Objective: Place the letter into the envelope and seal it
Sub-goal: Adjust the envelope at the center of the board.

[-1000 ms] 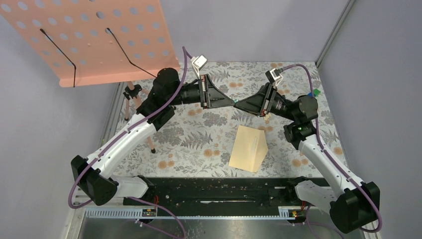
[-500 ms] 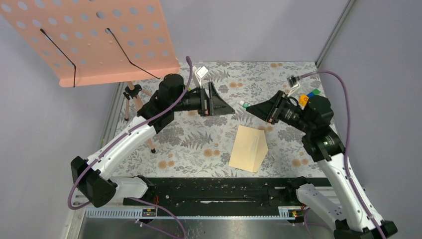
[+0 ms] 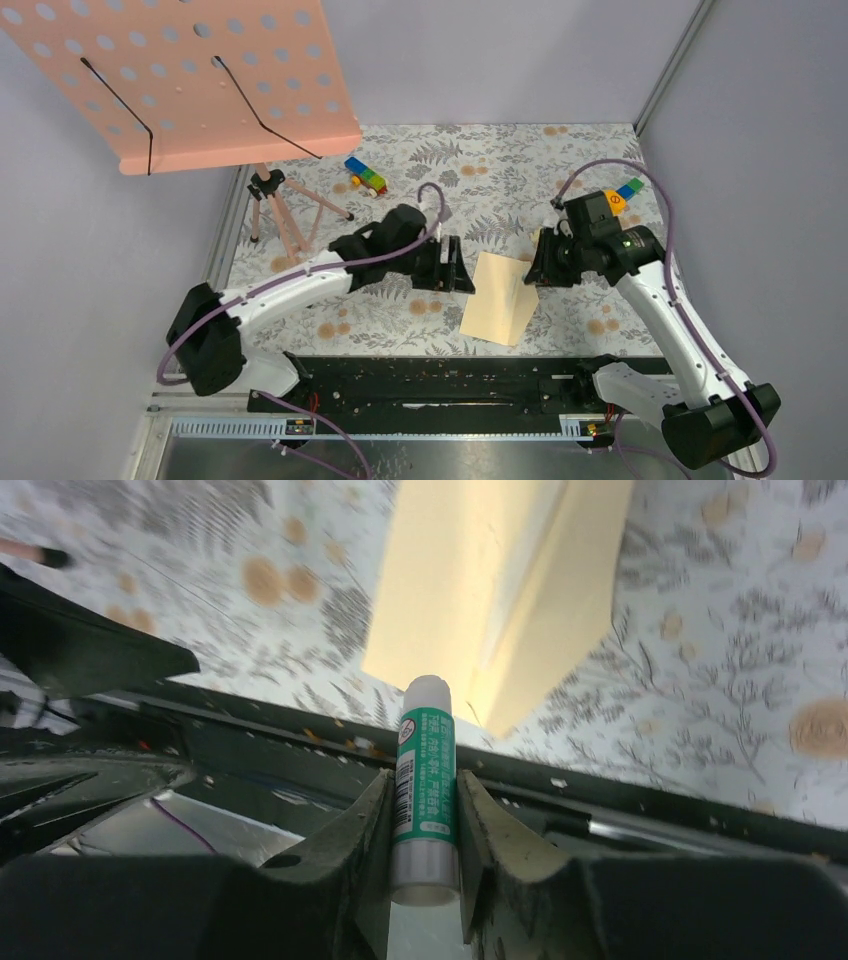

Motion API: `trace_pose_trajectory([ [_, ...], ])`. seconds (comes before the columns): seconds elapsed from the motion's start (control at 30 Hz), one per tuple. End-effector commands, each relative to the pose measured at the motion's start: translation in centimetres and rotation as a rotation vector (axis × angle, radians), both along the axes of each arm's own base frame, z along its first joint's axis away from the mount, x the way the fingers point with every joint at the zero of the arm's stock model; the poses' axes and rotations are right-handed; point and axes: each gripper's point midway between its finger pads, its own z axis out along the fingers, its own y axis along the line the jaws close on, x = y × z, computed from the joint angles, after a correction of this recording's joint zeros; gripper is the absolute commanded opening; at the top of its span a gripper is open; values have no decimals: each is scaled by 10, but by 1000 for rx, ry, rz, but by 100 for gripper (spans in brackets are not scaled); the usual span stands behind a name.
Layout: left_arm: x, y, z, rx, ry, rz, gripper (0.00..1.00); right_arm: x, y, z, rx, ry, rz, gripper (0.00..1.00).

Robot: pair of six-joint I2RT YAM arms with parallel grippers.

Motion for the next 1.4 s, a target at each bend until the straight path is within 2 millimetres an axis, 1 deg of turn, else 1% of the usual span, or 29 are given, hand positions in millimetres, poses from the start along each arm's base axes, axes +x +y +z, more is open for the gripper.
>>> trace_pose_trajectory([
  [0.0,3,-15,-39,147,-70,-2,69,-23,-13,-29,-64,107,2,0],
  [0.07,10,-24,-48,166,-79,8,69,-22,-9,-38,-45,126,-20,0],
  [0.13,23,-36,-55,172,-69,15,70,-20,-5,-45,-22,139,-41,0],
  [0.2,39,-53,-55,169,-74,18,70,-20,-4,-52,-10,150,-63,0],
  [0.27,55,-70,-59,163,-38,18,69,-18,-5,-59,-13,152,-92,0],
  [0.33,63,-86,-64,126,29,5,67,-13,-7,-64,-25,143,-133,0],
  [0.43,76,-96,-77,97,88,30,62,-6,-9,-69,-44,136,-162,0],
  [0.57,92,-97,-94,44,164,85,60,3,-1,-78,-30,173,-159,0],
  [0.67,98,-97,-108,15,214,114,59,6,5,-85,-46,206,-135,0],
  [0.8,98,-95,-123,10,253,147,59,14,13,-90,-55,209,-121,0],
  [0.87,94,-92,-133,25,279,156,59,17,16,-93,-54,220,-115,0],
  [0.93,92,-88,-139,38,292,163,59,23,19,-96,-50,213,-115,0],
  [1.0,89,-85,-141,45,294,167,59,27,21,-99,-51,216,-118,0],
  [1.17,90,-76,-133,61,257,178,59,34,21,-108,-74,233,-128,0],
  [1.27,86,-67,-131,72,260,184,58,36,22,-110,-75,232,-135,0],
  [1.37,80,-57,-123,59,271,197,59,38,22,-107,-72,224,-131,0],
])
